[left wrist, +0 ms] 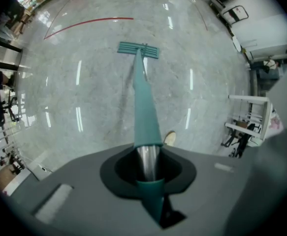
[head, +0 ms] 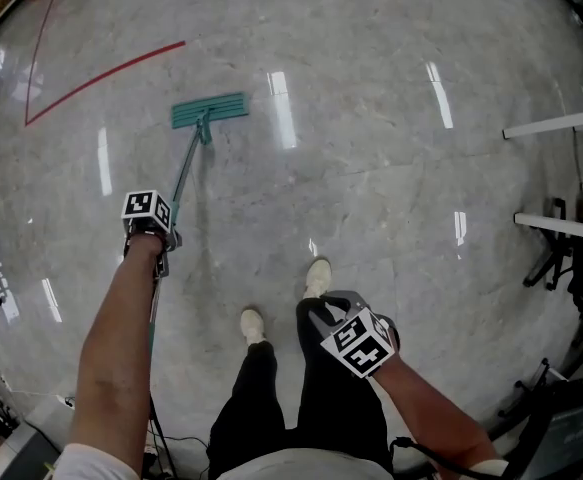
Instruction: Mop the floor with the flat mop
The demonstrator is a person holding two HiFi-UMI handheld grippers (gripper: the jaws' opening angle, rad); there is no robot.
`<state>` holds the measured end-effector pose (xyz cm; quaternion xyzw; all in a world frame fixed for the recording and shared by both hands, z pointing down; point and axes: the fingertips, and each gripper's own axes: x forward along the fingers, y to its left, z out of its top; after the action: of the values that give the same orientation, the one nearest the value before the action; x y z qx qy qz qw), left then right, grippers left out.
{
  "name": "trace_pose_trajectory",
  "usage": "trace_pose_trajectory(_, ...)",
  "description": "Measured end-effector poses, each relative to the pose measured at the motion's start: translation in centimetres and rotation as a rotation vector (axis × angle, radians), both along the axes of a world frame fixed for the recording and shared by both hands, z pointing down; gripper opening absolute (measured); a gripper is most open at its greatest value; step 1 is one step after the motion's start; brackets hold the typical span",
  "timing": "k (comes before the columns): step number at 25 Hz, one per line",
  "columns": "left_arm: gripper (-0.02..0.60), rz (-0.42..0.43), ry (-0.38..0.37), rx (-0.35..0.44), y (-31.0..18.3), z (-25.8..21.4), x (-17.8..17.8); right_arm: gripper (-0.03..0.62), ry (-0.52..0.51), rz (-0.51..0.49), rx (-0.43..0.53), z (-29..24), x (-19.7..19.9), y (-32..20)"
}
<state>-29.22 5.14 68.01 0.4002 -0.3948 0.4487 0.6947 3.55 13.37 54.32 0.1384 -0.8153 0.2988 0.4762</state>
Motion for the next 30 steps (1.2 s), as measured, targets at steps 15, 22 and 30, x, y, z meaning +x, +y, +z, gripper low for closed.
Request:
trace_pose_trajectory(15,0.058,-0.089,-0.025,0.13,-0.2,-2.0,-0.4,0.124,-0.009,-0.033,0.043,-0.2,-1.0,0.0)
trace_pose_trajectory(22,0.059,-0.084,-0.006,0.17,3.3,-4.3,-0.7,0.124,-0.021,-0.028,0.094,-1.6,-1.9,0.1)
trace_pose_trajectory(30,0.058,-0.053,0.051,0.167,12.7,-5.8,1.8,0.124,-0.016,-0.027,0.114,-2.3,-1.9,2.7)
